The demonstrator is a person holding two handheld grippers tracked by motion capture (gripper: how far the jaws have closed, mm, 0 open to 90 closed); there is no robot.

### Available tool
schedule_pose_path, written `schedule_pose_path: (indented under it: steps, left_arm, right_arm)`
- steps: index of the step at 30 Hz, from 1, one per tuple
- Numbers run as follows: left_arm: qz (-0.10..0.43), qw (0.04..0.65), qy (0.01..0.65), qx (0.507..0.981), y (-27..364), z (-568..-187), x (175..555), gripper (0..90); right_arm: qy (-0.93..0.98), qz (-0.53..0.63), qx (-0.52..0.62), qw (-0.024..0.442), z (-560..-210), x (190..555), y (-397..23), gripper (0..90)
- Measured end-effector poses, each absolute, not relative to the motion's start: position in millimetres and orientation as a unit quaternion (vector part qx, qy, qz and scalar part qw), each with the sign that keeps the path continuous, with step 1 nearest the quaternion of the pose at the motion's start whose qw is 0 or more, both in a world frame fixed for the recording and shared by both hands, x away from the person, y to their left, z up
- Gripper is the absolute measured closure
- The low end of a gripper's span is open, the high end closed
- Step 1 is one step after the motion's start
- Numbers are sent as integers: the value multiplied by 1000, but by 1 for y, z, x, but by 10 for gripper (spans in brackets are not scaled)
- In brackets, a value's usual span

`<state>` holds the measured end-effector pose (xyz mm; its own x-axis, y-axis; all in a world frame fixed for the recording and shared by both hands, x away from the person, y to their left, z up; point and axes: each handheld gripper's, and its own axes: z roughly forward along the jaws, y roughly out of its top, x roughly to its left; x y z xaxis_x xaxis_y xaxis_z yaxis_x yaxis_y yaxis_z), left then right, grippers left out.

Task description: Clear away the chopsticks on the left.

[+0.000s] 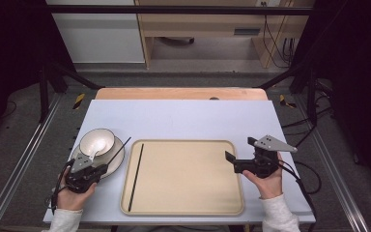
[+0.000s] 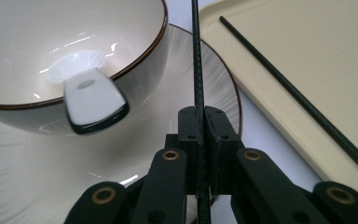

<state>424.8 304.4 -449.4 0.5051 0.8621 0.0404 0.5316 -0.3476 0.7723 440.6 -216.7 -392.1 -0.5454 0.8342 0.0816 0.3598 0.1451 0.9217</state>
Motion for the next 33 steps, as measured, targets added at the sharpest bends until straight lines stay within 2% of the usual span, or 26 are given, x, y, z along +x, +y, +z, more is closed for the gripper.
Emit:
schedule_pose_path:
  steps: [33]
  left_arm:
    - [245,404,452,757,256,-442,402,857]
  right_arm:
    - [715,511,413,238,-390,439,-219,26]
